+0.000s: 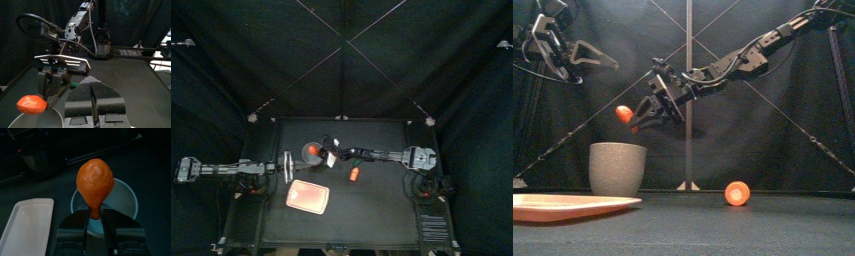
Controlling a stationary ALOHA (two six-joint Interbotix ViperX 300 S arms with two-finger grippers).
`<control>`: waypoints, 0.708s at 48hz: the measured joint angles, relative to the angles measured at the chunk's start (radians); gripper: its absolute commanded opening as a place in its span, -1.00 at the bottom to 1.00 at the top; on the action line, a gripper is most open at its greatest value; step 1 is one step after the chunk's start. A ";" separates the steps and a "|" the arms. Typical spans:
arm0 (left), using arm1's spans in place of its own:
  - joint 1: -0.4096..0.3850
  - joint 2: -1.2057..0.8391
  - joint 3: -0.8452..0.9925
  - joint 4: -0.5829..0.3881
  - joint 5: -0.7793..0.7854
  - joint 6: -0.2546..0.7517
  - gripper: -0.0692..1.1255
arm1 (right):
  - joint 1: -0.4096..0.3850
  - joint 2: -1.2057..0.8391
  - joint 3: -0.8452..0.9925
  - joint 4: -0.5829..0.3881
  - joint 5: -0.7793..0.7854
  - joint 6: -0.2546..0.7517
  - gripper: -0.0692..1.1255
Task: Pick the drumstick then place it in the grey bowl
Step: Drop drumstick in the grey bowl and return to neutral
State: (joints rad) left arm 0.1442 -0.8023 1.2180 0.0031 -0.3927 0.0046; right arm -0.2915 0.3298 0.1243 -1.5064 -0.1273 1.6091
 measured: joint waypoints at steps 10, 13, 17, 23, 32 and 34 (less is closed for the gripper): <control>0.000 0.000 0.000 0.000 0.000 0.000 -0.93 | -0.020 0.015 -0.008 0.000 -0.005 0.000 0.35; 0.000 0.000 0.000 -0.002 0.000 0.000 -0.93 | -0.018 0.017 -0.008 -0.002 -0.008 0.000 0.40; 0.000 0.000 0.000 -0.002 0.000 0.000 -0.93 | -0.018 0.015 -0.008 -0.002 -0.012 0.000 0.42; 0.000 0.000 0.000 -0.002 0.000 0.000 -0.93 | -0.018 0.017 -0.002 -0.003 -0.012 0.000 0.42; 0.000 0.000 0.003 -0.002 0.000 0.000 -0.93 | -0.017 0.003 0.055 -0.002 -0.011 0.000 0.42; -0.002 0.000 0.005 -0.002 0.000 0.000 -0.93 | -0.017 -0.014 0.078 -0.002 -0.009 0.000 0.42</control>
